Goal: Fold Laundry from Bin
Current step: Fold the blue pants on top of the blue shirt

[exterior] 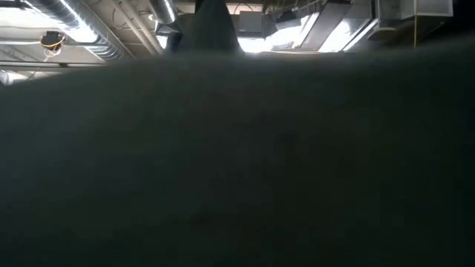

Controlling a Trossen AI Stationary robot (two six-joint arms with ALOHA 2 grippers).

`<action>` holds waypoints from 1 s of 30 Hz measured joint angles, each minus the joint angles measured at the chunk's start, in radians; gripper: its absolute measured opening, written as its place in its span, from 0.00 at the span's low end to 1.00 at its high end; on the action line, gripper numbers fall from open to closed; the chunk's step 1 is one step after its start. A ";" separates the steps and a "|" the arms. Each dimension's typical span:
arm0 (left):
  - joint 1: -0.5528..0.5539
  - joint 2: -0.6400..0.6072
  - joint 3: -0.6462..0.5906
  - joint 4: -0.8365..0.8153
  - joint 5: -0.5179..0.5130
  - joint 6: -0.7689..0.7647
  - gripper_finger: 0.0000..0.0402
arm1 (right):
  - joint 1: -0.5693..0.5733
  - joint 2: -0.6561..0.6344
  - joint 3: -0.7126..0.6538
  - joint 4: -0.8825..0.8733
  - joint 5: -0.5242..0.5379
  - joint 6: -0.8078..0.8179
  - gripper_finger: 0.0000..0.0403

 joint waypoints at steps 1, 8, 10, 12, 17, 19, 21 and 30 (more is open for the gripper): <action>-0.004 0.000 0.000 0.000 0.011 -0.015 0.00 | -0.005 -0.017 0.001 0.027 -0.049 -0.017 0.35; -0.061 0.000 0.000 0.000 0.030 -0.043 0.00 | -0.079 -0.049 0.001 0.195 -0.495 -0.113 0.35; -0.082 0.000 0.000 0.000 0.030 -0.043 0.00 | -0.101 -0.049 0.001 0.202 -0.540 -0.118 0.35; -0.105 0.000 0.000 0.000 0.030 -0.042 0.00 | -0.123 -0.049 -0.009 0.210 -0.539 -0.112 0.35; -0.162 0.000 0.000 0.000 0.026 -0.041 0.00 | -0.158 -0.045 -0.016 0.240 -0.522 -0.088 0.35; -0.183 0.000 0.000 0.000 0.024 -0.041 0.00 | -0.164 -0.047 -0.014 0.252 -0.546 -0.083 0.35; -0.199 0.000 0.000 0.000 0.019 -0.041 0.00 | -0.165 -0.047 -0.014 0.245 -0.556 -0.058 0.35; -0.247 0.000 0.000 0.000 -0.108 -0.040 0.00 | -0.169 -0.046 -0.015 0.242 -0.684 0.012 0.35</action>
